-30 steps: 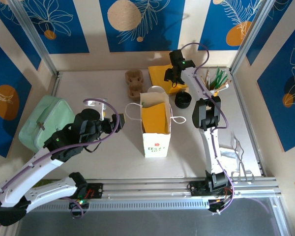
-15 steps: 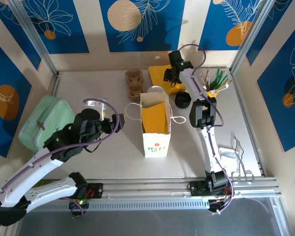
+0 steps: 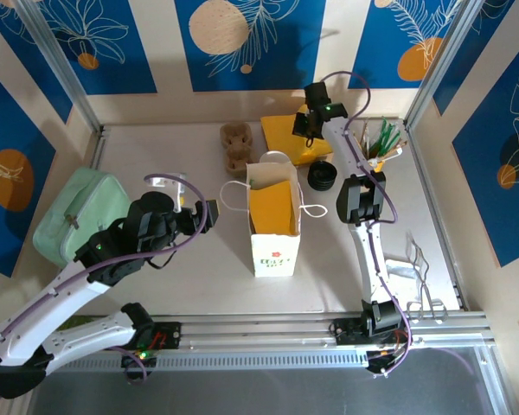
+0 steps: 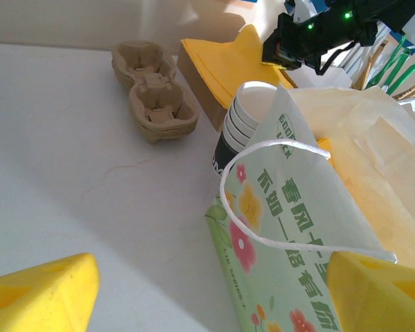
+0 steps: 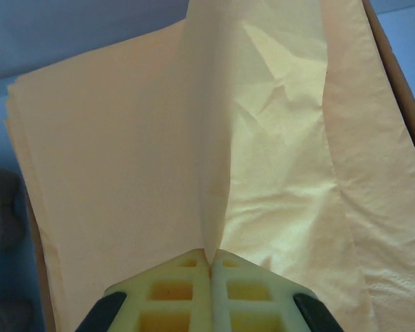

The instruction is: Pack the takeout coffee

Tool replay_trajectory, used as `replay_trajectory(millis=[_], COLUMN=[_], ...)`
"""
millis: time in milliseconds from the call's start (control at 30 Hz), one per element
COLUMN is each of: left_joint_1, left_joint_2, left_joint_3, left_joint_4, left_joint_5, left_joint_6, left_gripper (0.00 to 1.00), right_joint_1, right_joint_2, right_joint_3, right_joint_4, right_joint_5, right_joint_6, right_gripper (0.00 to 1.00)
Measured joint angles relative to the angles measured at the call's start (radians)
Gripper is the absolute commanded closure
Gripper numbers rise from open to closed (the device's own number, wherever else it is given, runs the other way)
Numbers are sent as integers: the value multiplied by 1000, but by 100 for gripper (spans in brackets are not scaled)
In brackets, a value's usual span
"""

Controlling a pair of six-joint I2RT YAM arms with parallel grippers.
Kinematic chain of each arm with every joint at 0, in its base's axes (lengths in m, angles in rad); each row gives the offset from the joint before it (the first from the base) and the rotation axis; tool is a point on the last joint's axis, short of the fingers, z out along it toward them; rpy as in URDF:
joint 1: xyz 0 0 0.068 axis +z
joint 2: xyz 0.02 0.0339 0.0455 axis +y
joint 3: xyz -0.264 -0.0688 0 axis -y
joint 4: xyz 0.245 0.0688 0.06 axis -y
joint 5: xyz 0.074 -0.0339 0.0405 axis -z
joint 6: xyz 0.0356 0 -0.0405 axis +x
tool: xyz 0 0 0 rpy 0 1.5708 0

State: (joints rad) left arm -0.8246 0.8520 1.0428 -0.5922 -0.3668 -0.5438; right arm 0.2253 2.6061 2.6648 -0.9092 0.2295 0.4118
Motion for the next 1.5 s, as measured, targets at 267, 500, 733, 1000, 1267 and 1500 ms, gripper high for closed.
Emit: replay_trajectory(millis=[267,500,733,1000,1267,1500], left_joint_1=[0,0,0,1,1,1], left_joint_2=[-20,-29,-29,-7,26,21], left_joint_3=[0,-2,-2,-8,-13,-50], left_joint_4=[0,-3,-6,12,48,85], left_joint_5=[0,3,27,75,151,192], left_joint_6=[0,-1,-8,-27,-61,-91], left_gripper=[15,14,14,14,15,15], right_joint_1=[-2,-5,-21,-42,55,235], right_joint_2=[-91,-296,-510,-846,-1169,-1489], right_joint_3=[0,0,-9,-272,-706,-1064], right_joint_4=[-29,-76,-154,-124,32,173], right_joint_5=[-38,-99,-269,-590,-705,-535], right_joint_6=[-1,-5,32,184,343,434], right_gripper=[100,100,100,100,100,100])
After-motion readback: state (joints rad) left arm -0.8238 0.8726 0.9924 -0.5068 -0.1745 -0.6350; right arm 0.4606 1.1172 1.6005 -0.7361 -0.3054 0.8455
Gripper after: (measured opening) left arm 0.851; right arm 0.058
